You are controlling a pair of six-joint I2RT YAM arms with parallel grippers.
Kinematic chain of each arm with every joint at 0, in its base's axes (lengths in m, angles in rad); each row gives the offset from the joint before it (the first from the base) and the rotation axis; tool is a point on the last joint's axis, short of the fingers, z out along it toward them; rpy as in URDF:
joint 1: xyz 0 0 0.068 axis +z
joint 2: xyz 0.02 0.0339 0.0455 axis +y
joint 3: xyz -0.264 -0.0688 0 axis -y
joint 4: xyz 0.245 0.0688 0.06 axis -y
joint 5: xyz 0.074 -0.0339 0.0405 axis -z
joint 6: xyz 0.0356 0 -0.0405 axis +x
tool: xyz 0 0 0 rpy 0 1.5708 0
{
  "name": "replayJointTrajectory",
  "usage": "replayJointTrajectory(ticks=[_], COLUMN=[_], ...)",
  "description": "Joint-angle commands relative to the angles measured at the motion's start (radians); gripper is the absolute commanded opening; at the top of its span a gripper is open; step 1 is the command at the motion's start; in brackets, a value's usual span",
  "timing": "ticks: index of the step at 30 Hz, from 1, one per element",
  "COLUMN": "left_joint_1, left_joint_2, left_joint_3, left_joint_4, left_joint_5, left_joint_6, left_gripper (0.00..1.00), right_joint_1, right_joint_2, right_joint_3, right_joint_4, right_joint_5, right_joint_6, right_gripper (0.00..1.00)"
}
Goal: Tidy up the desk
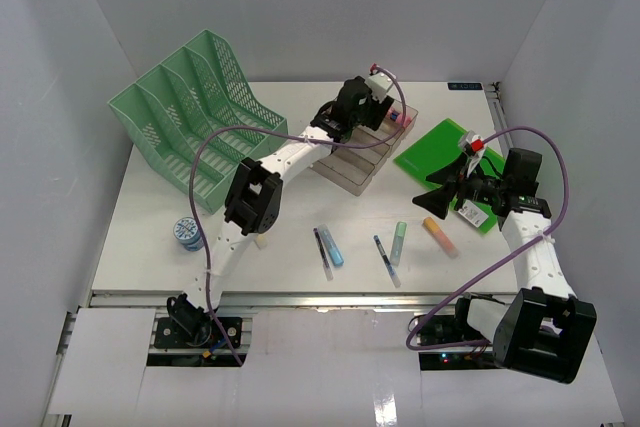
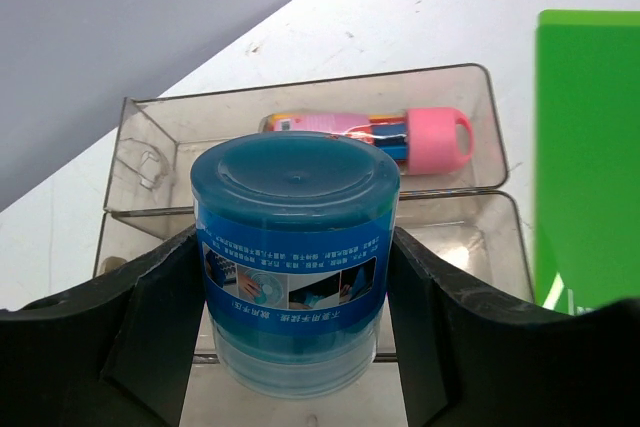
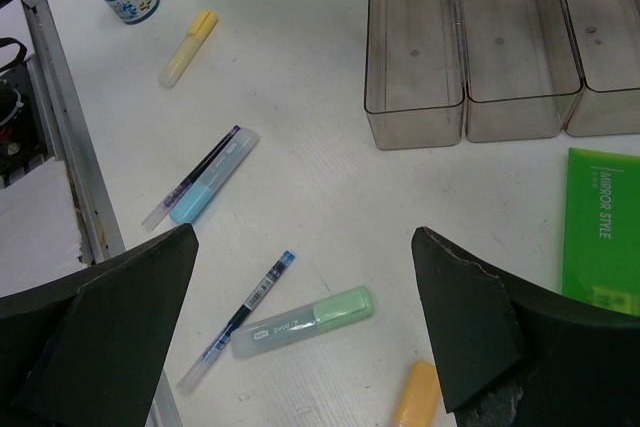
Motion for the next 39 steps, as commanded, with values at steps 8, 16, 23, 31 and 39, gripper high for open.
replayJointTrajectory(ticks=[8, 16, 23, 31, 39], left_joint_1=[0.074, 0.104, 0.122, 0.129, 0.129], left_joint_2=[0.0, -0.023, -0.033, -0.032, -0.059], left_joint_3=[0.018, -0.006, -0.025, -0.029, -0.043], left_joint_4=[0.078, 0.066, 0.019, -0.011, -0.063], left_joint_5=[-0.009, 0.057, 0.157, 0.166, 0.185], left_joint_6=[0.026, 0.055, 0.078, 0.065, 0.062], left_gripper=[0.0, 0.0, 0.0, 0.05, 0.02], right_joint_1=[-0.006, -0.005, -0.007, -0.007, -0.006], right_joint_2=[0.013, 0.016, 0.017, 0.019, 0.023], right_joint_3=[0.006, 0.006, 0.005, 0.005, 0.005], right_joint_4=[0.028, 0.028, 0.028, 0.028, 0.028], right_joint_5=[-0.033, -0.035, -0.035, -0.036, -0.031], right_joint_6=[0.007, 0.01, 0.01, 0.007, 0.007], right_gripper=[0.94, 0.94, 0.94, 0.94, 0.94])
